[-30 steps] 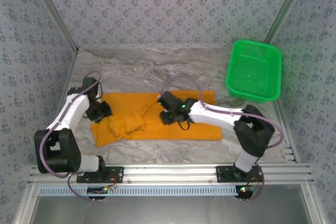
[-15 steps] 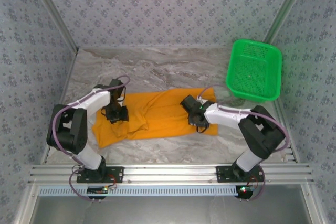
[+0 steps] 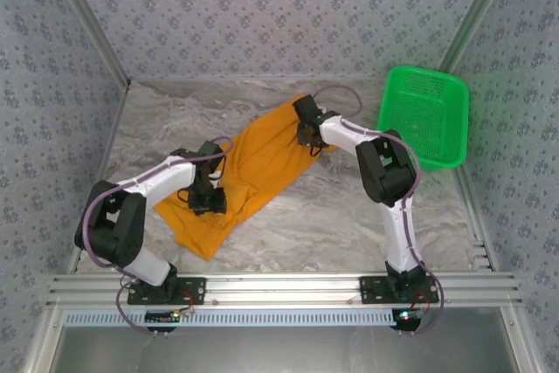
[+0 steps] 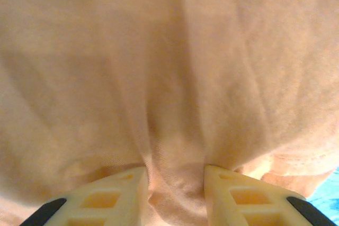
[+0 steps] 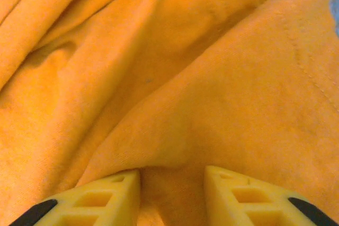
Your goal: Fold the inside-out t-shirt
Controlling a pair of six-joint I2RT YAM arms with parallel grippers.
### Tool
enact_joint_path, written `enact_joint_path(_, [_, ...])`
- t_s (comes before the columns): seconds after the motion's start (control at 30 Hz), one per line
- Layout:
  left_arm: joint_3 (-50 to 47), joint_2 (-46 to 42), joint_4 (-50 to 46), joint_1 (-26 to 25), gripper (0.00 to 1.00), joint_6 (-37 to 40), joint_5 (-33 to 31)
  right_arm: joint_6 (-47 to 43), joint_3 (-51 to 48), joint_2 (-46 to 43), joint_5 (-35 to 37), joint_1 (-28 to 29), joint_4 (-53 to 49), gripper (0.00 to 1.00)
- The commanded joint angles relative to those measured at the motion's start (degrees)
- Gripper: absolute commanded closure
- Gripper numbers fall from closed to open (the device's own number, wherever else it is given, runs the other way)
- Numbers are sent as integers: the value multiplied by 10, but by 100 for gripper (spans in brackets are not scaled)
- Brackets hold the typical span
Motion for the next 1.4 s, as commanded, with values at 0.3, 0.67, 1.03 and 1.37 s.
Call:
enact_joint_path(0.3, [54, 68, 40, -180, 68, -14, -9, 85, -123, -86, -113, 1, -17, 55])
enact_joint_path(0.67, [188, 224, 125, -298, 69, -28, 141, -2, 35, 50, -116, -30, -44, 69])
enact_joint_path(1.03, [368, 321, 188, -347, 67, -38, 255, -124, 154, 64, -280, -95, -64, 55])
enact_joint_path(1.37, [260, 35, 127, -272, 61, 97, 144, -146, -88, -140, -326, -109, -9, 54])
